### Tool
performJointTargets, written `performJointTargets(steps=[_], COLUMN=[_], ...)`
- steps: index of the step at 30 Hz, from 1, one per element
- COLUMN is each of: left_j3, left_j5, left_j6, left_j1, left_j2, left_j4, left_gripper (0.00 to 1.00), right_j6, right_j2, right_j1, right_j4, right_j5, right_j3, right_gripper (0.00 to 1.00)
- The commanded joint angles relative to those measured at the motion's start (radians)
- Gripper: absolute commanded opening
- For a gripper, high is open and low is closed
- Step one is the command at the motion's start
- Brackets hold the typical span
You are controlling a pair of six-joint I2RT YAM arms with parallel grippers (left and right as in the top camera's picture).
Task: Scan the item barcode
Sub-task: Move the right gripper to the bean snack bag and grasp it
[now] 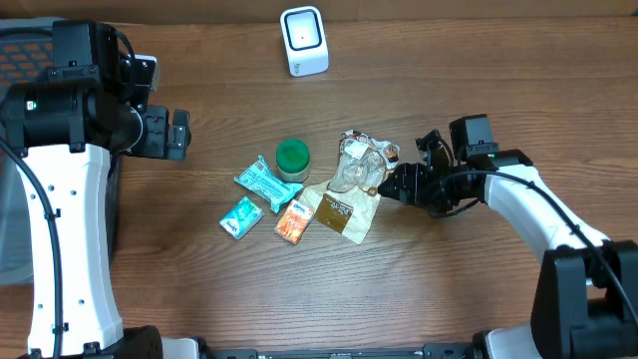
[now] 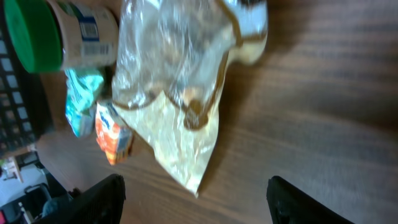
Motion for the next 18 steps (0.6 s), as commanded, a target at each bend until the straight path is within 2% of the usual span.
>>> performJointTargets(steps=[1,8,18], left_j3=[0.008,0.008,0.008], left_j5=[-0.002,-0.002,-0.002], left_j6=[0.011,0.011,0.011], left_j1=[-0.001,-0.001,-0.001], left_j2=[0.005,0.005,0.005], left_j4=[0.001,0.001,0.001], left_gripper=[1.0,1.0,0.99], right_j6=[0.005,0.053,0.188], right_j2=[0.011,0.04,0.2], right_j1=[-0.015,-0.018,-0.001], right_j4=[0.066,0.227,0.537], right_j5=[-0.054,-0.054,-0.144], right_j3=[-0.016,-0.106,-0.167], right_gripper=[0.73,0.71,0.7])
